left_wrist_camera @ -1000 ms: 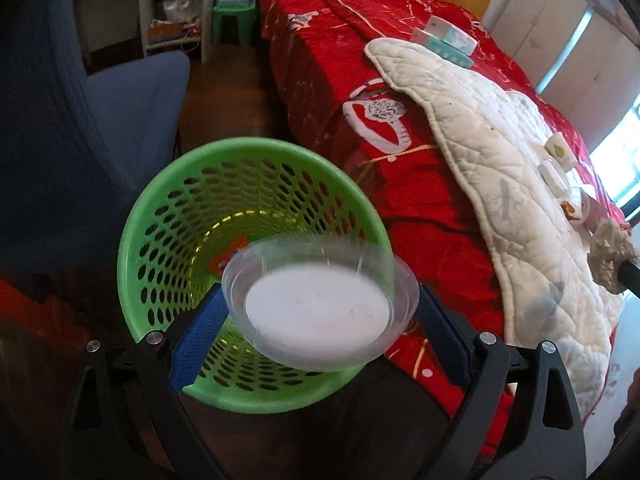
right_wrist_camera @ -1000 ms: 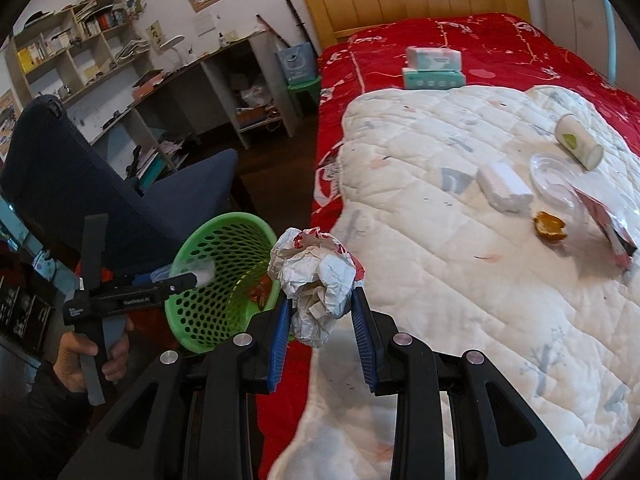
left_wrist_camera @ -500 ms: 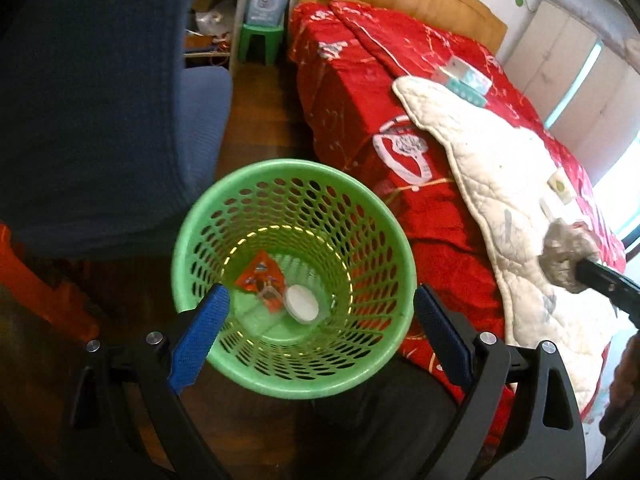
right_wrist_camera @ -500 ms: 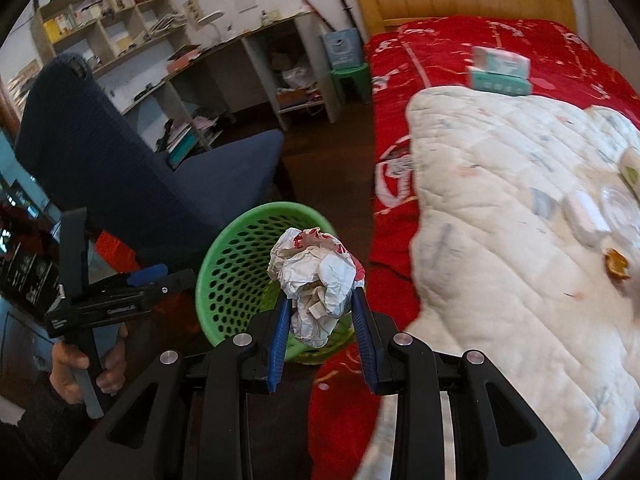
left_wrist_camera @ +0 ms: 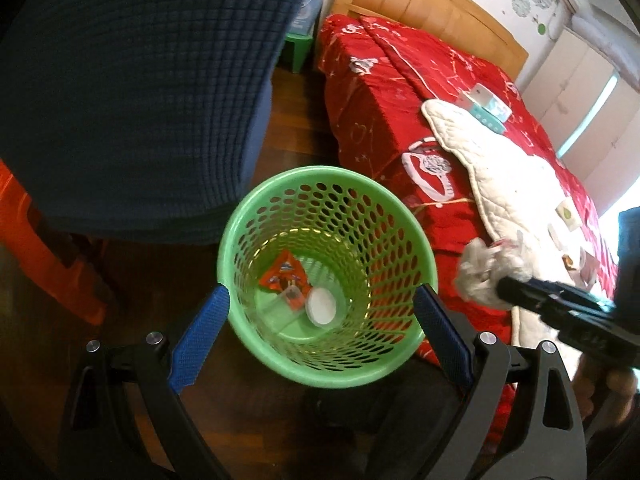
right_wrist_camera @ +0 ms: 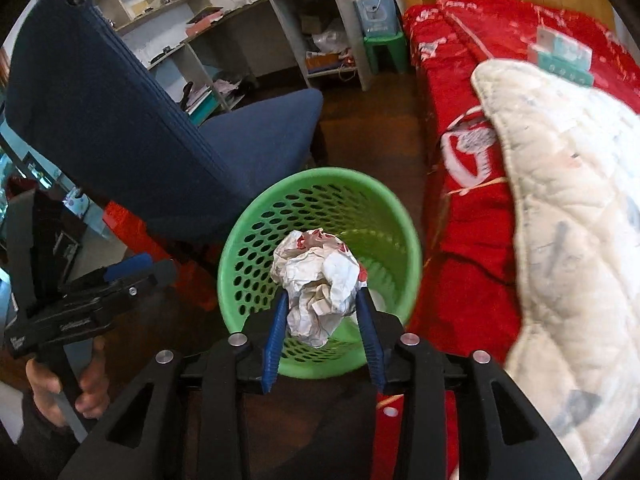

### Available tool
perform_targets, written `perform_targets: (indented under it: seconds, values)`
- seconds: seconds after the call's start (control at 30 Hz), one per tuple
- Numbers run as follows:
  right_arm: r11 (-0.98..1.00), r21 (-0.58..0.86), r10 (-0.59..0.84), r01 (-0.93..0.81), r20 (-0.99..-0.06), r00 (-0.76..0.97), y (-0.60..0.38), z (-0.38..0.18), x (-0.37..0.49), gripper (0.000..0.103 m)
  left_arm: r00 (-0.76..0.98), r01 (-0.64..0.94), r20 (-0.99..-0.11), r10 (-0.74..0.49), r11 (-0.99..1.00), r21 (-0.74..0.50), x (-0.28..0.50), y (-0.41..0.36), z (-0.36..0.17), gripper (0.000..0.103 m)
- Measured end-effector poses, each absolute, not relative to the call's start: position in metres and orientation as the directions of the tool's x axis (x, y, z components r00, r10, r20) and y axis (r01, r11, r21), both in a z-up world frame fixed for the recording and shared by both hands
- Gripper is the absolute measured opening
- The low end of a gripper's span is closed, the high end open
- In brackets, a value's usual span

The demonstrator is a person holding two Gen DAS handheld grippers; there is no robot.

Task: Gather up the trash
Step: 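Drop the clear lid from the left tool and the tissue from the right tool into the basket, then grasp the pink packet with the right tool while the left tool grasps the white foam block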

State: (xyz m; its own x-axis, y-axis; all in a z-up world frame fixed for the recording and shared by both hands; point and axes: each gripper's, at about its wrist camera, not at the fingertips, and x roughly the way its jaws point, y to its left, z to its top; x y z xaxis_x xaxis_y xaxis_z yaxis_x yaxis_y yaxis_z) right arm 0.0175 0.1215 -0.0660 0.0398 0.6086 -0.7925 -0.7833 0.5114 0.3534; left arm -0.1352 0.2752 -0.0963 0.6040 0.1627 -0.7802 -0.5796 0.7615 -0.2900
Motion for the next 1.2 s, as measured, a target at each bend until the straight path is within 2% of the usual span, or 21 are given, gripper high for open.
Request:
perform_targets:
  seconds: [0.13, 0.43, 0.7, 1.2]
  values:
    - [0.516, 0.389, 0.617, -0.763, -0.787, 0.015, 0.127, -0.074, 0.019, 0.047, 0.609, -0.582, -0.776, 0.164, 0.758, -0.296, -0.137, 0.277, -0.095, 0.092]
    - [0.559, 0.361, 0.626, -0.747, -0.774, 0.094, 0.083, -0.059, 0.026, 0.062, 0.625, -0.531, -0.769, 0.134, 0.795, -0.293, -0.111, 0.256, -0.088, 0.092]
    - [0.692, 0.308, 0.572, -0.653, -0.786, 0.236, -0.004, -0.053, 0.063, 0.064, 0.636, -0.448, -0.768, 0.075, 0.846, -0.288, -0.072, 0.222, -0.081, 0.092]
    - [0.901, 0.265, 0.411, -0.344, -0.779, 0.474, -0.176, -0.036, 0.144, 0.064, 0.639, -0.28, -0.768, -0.034, 0.92, -0.274, 0.01, 0.148, -0.07, 0.092]
